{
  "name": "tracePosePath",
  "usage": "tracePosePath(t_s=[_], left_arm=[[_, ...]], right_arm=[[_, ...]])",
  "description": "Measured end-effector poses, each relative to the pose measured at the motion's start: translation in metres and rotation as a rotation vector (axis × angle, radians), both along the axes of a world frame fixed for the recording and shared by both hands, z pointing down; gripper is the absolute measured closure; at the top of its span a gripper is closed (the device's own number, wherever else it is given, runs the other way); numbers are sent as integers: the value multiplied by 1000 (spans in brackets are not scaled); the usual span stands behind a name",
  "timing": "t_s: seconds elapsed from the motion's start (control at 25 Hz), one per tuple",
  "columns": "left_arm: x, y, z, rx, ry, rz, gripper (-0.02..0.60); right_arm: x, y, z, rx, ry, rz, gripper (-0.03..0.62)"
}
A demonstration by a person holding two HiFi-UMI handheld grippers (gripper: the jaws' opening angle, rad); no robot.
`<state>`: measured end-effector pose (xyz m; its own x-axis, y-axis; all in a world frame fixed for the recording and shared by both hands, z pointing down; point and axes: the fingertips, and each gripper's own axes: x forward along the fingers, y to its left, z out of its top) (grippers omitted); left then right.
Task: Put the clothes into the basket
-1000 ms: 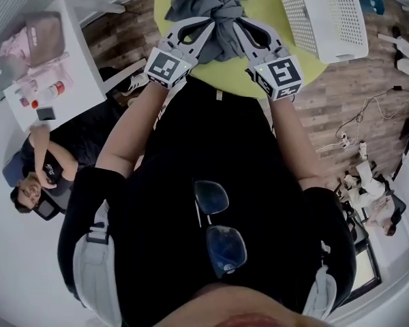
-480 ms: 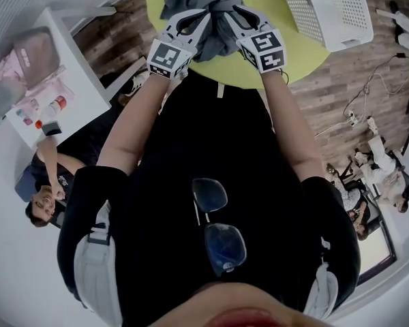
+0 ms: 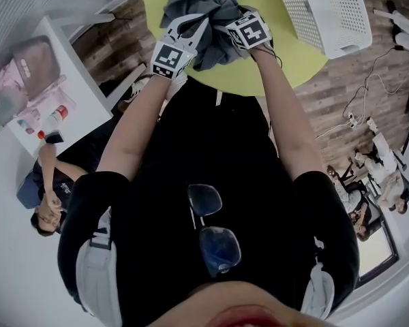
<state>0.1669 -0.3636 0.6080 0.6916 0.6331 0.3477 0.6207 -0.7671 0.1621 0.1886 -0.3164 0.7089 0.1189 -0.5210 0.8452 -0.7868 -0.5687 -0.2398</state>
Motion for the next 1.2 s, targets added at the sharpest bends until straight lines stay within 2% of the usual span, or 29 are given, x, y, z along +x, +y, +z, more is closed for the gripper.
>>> tracePosePath(t_s=[0.16,0.36,0.52,0.68,0.8,0.92,1.08,1.2], left_arm=[[6,-2,2,5,0,-7,572],[10,-4,3,-4,9,-20,572],[5,-11,9,0,-7,-31,572],[1,-21,10,6,-12,-44,572],[-1,-28,7,13,-6,-48,572],[0,-34,0,30,15,-50,572],[1,-36,-17,88,56,-13,572],[-1,-28,-36,83,84,15,572]], right_arm=[[-1,-7,33,-64,-73,-45,138],[1,-23,48,-128,-101,-68,119],[-2,-37,60,-171,-89,-56,117],[2,-41,67,-174,-31,-53,120],[0,-40,63,-166,-22,-68,135],[-7,-37,52,-176,-31,-91,210],[-18,-29,21,-177,-30,-99,222],[-27,-18,-14,-162,-25,-101,221]])
